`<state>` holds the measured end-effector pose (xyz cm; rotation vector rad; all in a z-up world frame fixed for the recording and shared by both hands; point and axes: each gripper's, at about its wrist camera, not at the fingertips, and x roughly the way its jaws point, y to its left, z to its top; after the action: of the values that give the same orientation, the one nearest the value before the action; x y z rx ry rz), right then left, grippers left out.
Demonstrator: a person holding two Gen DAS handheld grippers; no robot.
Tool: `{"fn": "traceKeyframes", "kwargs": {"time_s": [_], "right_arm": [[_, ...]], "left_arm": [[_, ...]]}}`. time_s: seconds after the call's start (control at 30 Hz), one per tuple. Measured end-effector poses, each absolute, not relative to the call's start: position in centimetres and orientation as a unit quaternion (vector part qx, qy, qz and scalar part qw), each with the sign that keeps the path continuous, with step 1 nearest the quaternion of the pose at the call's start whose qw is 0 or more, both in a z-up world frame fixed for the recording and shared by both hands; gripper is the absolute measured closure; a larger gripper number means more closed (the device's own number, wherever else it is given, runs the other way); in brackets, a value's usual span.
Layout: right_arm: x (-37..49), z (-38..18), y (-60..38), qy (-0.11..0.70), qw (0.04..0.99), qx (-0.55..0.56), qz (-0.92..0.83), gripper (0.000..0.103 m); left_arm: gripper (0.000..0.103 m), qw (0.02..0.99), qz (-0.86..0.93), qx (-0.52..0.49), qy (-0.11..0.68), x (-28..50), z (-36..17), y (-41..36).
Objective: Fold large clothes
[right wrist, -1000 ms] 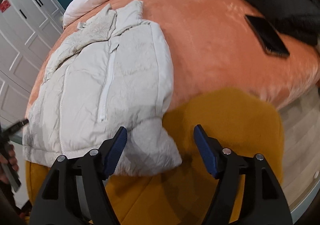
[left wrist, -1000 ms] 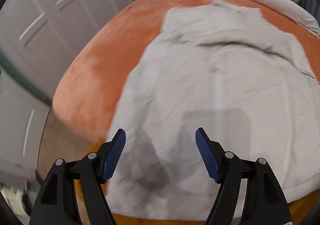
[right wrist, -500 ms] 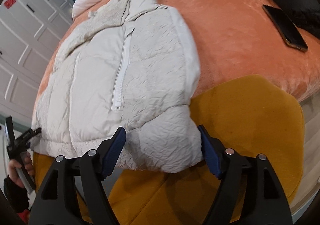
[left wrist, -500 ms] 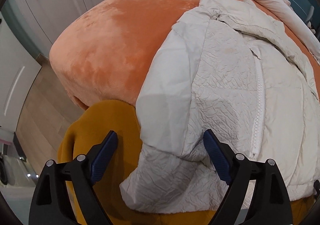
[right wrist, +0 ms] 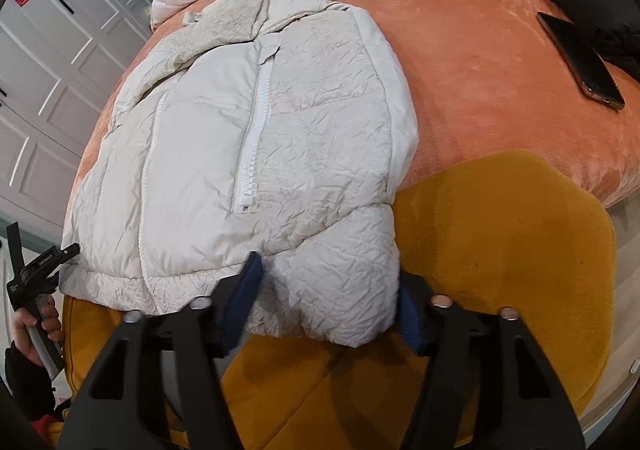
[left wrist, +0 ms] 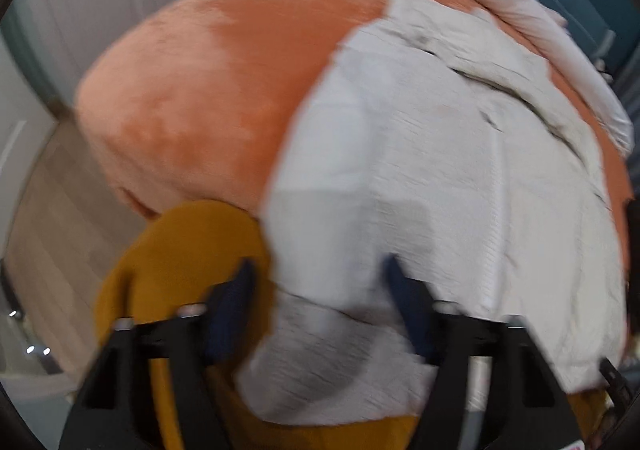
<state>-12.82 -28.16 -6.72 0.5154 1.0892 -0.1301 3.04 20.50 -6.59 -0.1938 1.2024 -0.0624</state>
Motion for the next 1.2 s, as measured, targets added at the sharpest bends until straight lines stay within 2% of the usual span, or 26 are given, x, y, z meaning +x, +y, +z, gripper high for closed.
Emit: {"fn": "traceKeyframes", "kwargs": {"time_s": [0.03, 0.07, 0.1, 0.13, 0.23, 0.43, 0.53, 0.67, 0.73, 0.9, 1.03, 1.2], "right_arm": [[-12.9, -6.7, -28.1, 0.511, 0.822, 0.245, -0.058, 0.062], [-13.0, -6.5, -28.2, 0.509, 0.823, 0.245, -0.059, 0.072], [-13.0, -6.4, -28.3, 0.506, 0.824, 0.249, -0.054, 0.086], [-13.1, -6.1, -28.3, 0.502, 0.823, 0.262, -0.039, 0.087], [-13.4, -4.1, -27.8, 0.49, 0.835, 0.249, -0.019, 0.09], [-15.9, 2.2, -27.7, 0.506, 0.844, 0.175, 0.046, 0.091], [-19.0, 5.2, -28.1, 0.493, 0.848, 0.179, 0.075, 0.091], [-22.9, 10.5, -28.7, 0.423, 0.878, 0.205, 0.085, 0.091], [-22.6, 12.6, -29.3, 0.38, 0.896, 0.218, 0.073, 0.091], [-16.8, 14.6, -31.9, 0.312, 0.914, 0.255, 0.052, 0.091], [-9.8, 13.0, -32.9, 0.292, 0.915, 0.274, 0.039, 0.091], [-3.9, 10.5, -32.8, 0.27, 0.917, 0.293, 0.01, 0.091]], "left_arm": [[0.071, 0.815, -0.044, -0.099, 0.569, 3.0, -6.5, 20.3], [0.075, 0.816, -0.049, -0.097, 0.568, 2.9, -6.3, 20.1], [0.086, 0.818, -0.056, -0.092, 0.565, 2.7, -6.0, 19.9], [0.092, 0.821, -0.065, -0.086, 0.56, 2.6, -5.4, 19.7], [0.095, 0.834, -0.106, -0.065, 0.537, 1.3, -2.2, 19.3], [0.096, 0.822, -0.176, -0.014, 0.541, -2.5, 3.9, 19.8], [0.096, 0.812, -0.201, -0.021, 0.548, -5.3, 8.2, 21.1], [0.095, 0.852, -0.219, -0.074, 0.47, -7.2, 16.6, 21.7], [0.094, 0.87, -0.218, -0.089, 0.433, -6.6, 18.6, 21.1], [0.092, 0.887, -0.186, -0.125, 0.403, -1.6, 17.9, 19.9], [0.089, 0.884, -0.151, -0.148, 0.416, 4.2, 14.9, 19.8], [0.086, 0.891, -0.117, -0.124, 0.42, 9.8, 11.9, 19.0]]}}
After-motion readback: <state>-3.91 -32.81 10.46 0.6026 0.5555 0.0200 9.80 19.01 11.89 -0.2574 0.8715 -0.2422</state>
